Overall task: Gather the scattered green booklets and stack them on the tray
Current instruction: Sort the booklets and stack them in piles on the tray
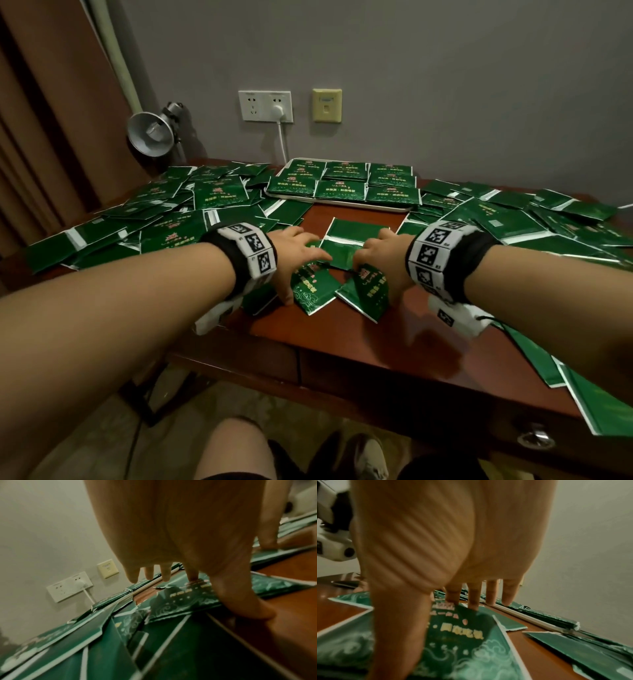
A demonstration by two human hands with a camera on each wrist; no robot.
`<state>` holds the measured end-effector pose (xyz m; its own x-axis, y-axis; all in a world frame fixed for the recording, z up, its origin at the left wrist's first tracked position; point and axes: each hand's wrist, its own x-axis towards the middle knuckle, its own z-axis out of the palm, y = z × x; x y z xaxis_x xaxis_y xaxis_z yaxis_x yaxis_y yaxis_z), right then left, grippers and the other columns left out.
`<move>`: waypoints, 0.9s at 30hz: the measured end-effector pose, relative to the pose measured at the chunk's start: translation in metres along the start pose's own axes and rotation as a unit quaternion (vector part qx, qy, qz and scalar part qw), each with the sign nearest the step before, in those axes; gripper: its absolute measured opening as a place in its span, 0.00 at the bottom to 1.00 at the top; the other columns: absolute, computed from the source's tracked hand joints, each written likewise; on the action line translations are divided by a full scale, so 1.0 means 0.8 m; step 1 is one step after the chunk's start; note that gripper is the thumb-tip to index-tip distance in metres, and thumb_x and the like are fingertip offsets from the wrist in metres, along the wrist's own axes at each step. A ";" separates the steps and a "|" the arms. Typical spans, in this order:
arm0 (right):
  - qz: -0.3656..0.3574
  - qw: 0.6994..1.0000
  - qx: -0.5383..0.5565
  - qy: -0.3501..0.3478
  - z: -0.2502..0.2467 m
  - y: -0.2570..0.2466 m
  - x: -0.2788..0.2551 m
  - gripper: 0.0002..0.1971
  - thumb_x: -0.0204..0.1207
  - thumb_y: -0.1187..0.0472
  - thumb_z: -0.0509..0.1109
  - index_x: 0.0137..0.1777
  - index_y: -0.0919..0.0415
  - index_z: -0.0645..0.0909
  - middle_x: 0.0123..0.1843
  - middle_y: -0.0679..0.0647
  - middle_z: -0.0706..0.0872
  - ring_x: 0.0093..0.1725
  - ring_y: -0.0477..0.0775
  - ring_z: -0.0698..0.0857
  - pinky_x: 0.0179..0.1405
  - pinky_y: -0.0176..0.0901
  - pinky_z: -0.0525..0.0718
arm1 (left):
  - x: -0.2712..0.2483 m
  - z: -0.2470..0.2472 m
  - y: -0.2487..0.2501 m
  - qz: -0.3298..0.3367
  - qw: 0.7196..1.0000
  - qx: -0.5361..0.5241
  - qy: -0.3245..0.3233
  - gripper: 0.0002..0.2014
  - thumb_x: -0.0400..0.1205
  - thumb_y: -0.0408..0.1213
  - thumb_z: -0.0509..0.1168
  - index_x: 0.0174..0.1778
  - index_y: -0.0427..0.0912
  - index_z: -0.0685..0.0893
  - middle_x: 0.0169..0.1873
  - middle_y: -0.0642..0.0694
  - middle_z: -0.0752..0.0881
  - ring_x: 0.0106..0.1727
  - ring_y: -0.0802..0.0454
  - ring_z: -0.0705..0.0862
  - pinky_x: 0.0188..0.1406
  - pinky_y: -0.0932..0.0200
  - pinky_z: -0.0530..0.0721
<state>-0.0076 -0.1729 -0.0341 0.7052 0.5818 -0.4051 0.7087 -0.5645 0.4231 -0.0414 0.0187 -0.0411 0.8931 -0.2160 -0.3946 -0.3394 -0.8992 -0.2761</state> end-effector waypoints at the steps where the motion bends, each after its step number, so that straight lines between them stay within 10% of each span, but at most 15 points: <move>1: 0.000 1.000 0.000 0.001 0.000 0.001 0.001 0.46 0.63 0.39 0.81 0.79 0.47 0.62 0.72 0.51 0.70 0.71 0.57 0.68 0.59 0.42 0.70 | 0.005 -0.001 -0.003 0.005 1.000 0.015 -0.010 0.53 0.67 0.56 0.79 0.83 0.63 0.53 0.85 0.49 0.49 0.84 0.40 0.45 0.82 0.36 0.52; 8: 0.016 0.992 0.110 0.058 0.023 0.014 0.001 0.33 0.65 0.37 0.76 0.62 0.54 0.68 0.48 0.51 0.83 0.43 0.53 0.82 0.41 0.45 0.82 | 0.019 -0.005 -0.003 0.036 0.999 0.029 0.026 0.48 0.61 0.65 0.77 0.73 0.46 0.70 0.74 0.44 0.67 0.76 0.44 0.62 0.77 0.45 0.67; 14: 0.048 0.988 0.148 0.024 0.032 0.016 -0.005 0.53 0.56 0.33 0.80 0.73 0.57 0.58 0.64 0.54 0.75 0.56 0.55 0.81 0.44 0.44 0.75 | 0.017 0.012 0.004 0.026 0.993 -0.082 0.078 0.32 0.67 0.59 0.75 0.56 0.48 0.67 0.50 0.50 0.79 0.53 0.50 0.76 0.52 0.50 0.82; 19: 0.065 0.977 0.188 0.072 0.018 0.028 0.001 0.45 0.58 0.37 0.80 0.67 0.58 0.64 0.59 0.54 0.72 0.50 0.55 0.80 0.47 0.49 0.83 | 0.007 0.007 -0.016 -0.006 0.990 -0.108 0.085 0.50 0.58 0.68 0.77 0.67 0.47 0.61 0.53 0.51 0.77 0.46 0.53 0.80 0.46 0.50 0.86; 27: 0.127 0.965 0.201 0.114 -0.020 0.085 0.042 0.47 0.63 0.35 0.78 0.74 0.61 0.65 0.65 0.59 0.74 0.63 0.59 0.77 0.61 0.52 0.81 | 0.021 -0.043 -0.101 -0.079 0.980 -0.133 0.127 0.51 0.59 0.60 0.80 0.72 0.46 0.60 0.56 0.45 0.76 0.50 0.47 0.81 0.49 0.47 0.86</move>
<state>0.0639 -0.1826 -0.0058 0.8669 0.4835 -0.1212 0.4962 -0.8603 0.1172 0.0109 0.0749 0.0048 0.9844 -0.1239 -0.1251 -0.1327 -0.9891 -0.0642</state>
